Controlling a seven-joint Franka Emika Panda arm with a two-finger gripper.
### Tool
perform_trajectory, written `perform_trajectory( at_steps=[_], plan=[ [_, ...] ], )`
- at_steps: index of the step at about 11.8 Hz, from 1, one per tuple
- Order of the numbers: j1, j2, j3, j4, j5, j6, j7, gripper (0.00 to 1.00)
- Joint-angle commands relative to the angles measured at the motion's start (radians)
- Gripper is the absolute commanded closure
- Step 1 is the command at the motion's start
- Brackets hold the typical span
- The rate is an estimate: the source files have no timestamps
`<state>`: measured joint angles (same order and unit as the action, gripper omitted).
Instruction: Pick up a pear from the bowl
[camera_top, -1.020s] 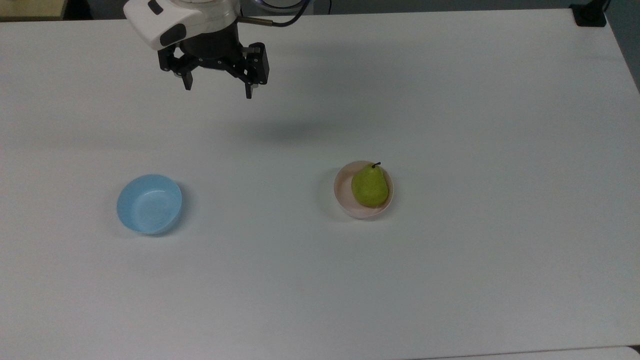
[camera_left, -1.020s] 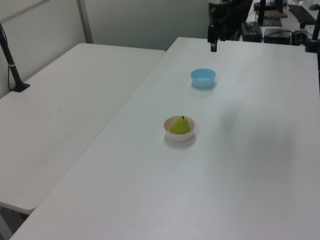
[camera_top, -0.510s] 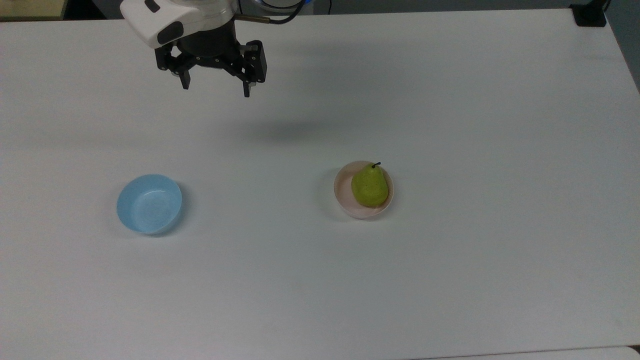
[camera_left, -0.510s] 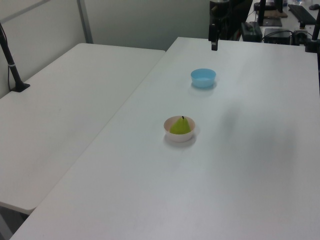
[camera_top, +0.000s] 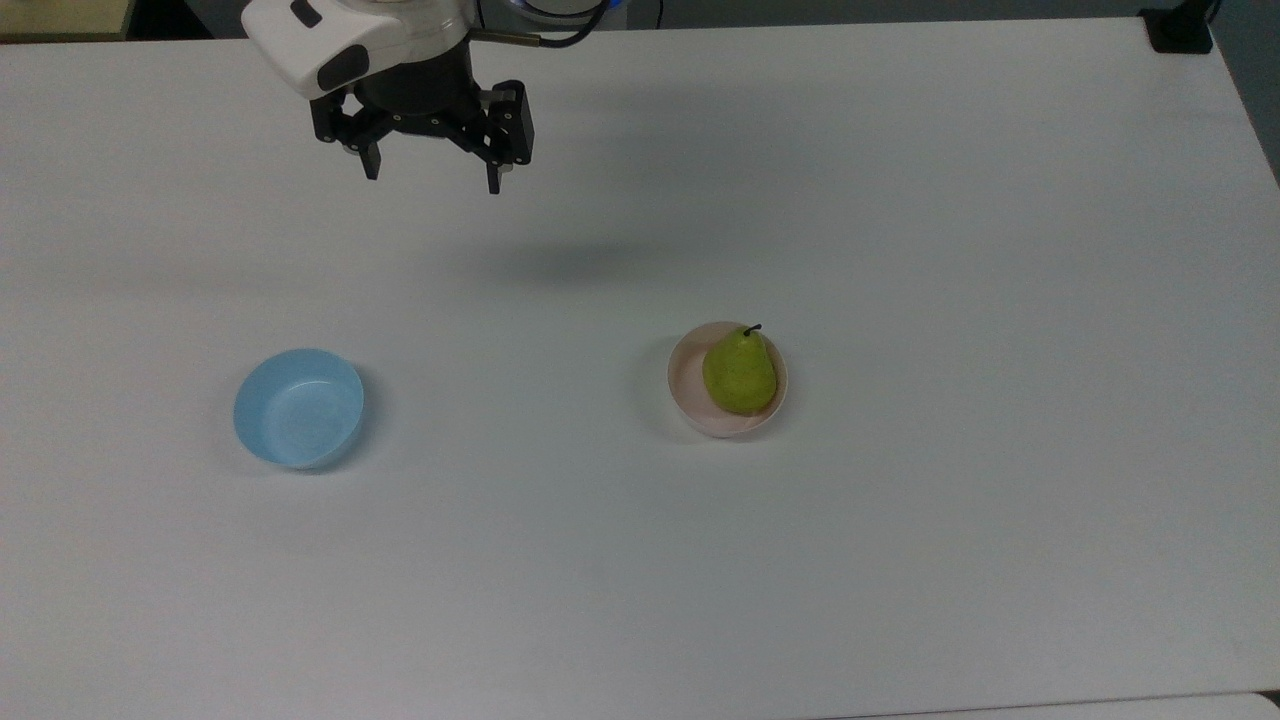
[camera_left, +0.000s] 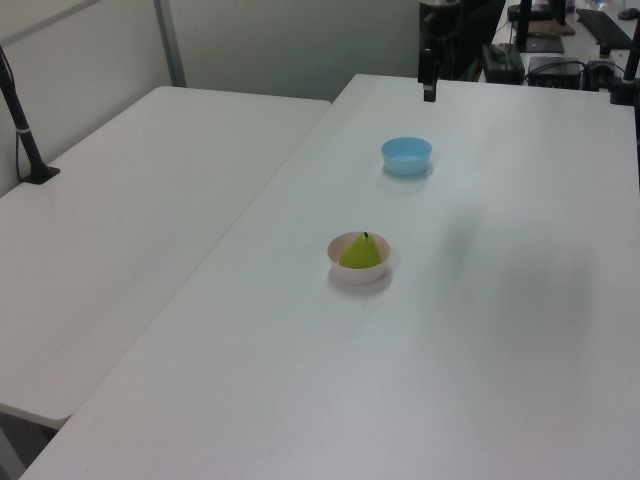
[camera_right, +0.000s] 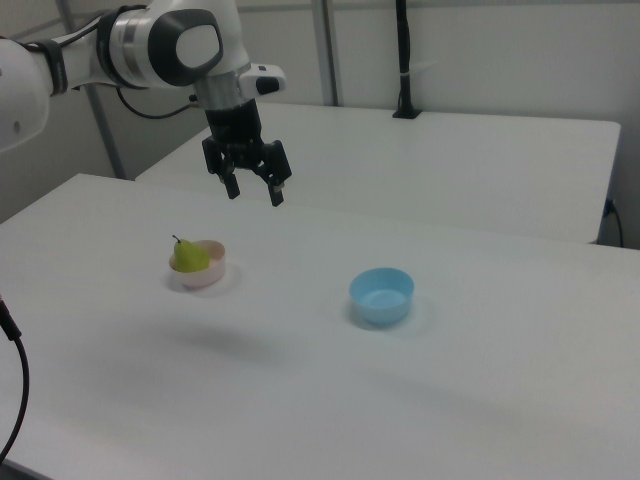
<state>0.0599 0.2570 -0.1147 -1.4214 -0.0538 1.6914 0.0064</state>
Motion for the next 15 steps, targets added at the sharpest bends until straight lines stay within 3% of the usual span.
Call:
perform_trajectory(
  at_steps=[1,4,15],
  plan=[
    [0.011,-0.018,0.003,-0.019,0.005,-0.003,-0.020,0.00],
    [0.055,0.001,0.020,-0.021,0.014,0.059,-0.005,0.00],
    [0.313,0.261,0.024,-0.022,0.054,0.300,0.009,0.00]
  ],
)
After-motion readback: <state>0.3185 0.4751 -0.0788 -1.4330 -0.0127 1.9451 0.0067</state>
